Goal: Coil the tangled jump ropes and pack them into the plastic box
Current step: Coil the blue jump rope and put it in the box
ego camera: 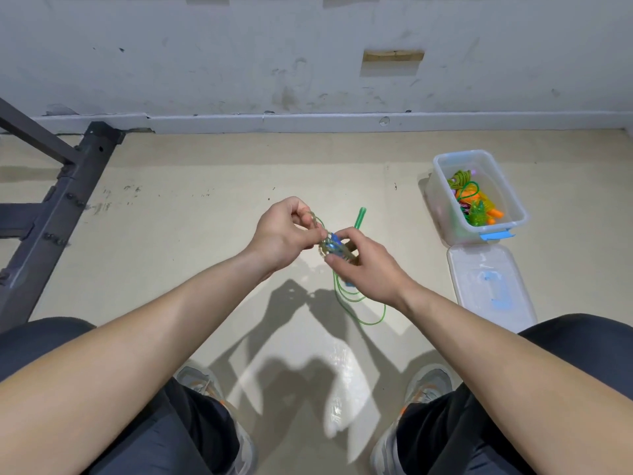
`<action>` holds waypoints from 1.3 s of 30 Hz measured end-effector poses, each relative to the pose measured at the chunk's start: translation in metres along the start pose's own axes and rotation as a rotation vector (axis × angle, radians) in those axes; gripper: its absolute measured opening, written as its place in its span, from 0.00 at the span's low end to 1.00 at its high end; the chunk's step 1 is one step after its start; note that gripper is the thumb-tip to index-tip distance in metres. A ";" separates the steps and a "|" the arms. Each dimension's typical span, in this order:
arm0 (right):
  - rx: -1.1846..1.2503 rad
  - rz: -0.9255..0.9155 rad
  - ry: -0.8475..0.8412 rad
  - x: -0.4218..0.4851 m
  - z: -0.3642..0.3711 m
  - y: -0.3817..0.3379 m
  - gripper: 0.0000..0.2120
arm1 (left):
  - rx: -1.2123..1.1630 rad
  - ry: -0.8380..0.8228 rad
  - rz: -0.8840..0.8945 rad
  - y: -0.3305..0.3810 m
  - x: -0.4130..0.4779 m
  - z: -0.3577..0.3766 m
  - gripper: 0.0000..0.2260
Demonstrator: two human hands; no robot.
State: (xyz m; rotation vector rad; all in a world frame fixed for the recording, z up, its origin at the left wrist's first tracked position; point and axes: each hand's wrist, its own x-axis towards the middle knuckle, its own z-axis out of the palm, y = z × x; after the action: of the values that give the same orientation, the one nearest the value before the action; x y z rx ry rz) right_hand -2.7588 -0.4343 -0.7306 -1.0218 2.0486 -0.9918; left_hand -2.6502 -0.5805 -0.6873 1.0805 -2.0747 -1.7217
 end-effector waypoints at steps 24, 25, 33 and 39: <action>0.194 0.346 0.248 0.029 -0.269 0.092 0.18 | -0.242 -0.163 -0.006 0.131 0.147 0.231 0.07; 0.169 0.355 0.284 0.035 -0.277 0.108 0.19 | -0.217 -0.155 -0.007 0.128 0.161 0.247 0.07; -0.058 0.424 0.464 0.099 -0.293 0.256 0.26 | 0.152 -0.072 0.107 0.060 0.287 0.351 0.06; -0.304 0.492 0.402 0.148 -0.273 0.325 0.24 | 0.618 -0.051 0.231 0.017 0.340 0.401 0.03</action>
State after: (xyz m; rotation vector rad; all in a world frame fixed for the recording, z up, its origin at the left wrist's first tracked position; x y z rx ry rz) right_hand -3.1657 -0.3319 -0.8909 -0.4242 2.6678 -0.6717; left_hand -3.1364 -0.5059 -0.8749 0.8838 -2.7255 -1.0279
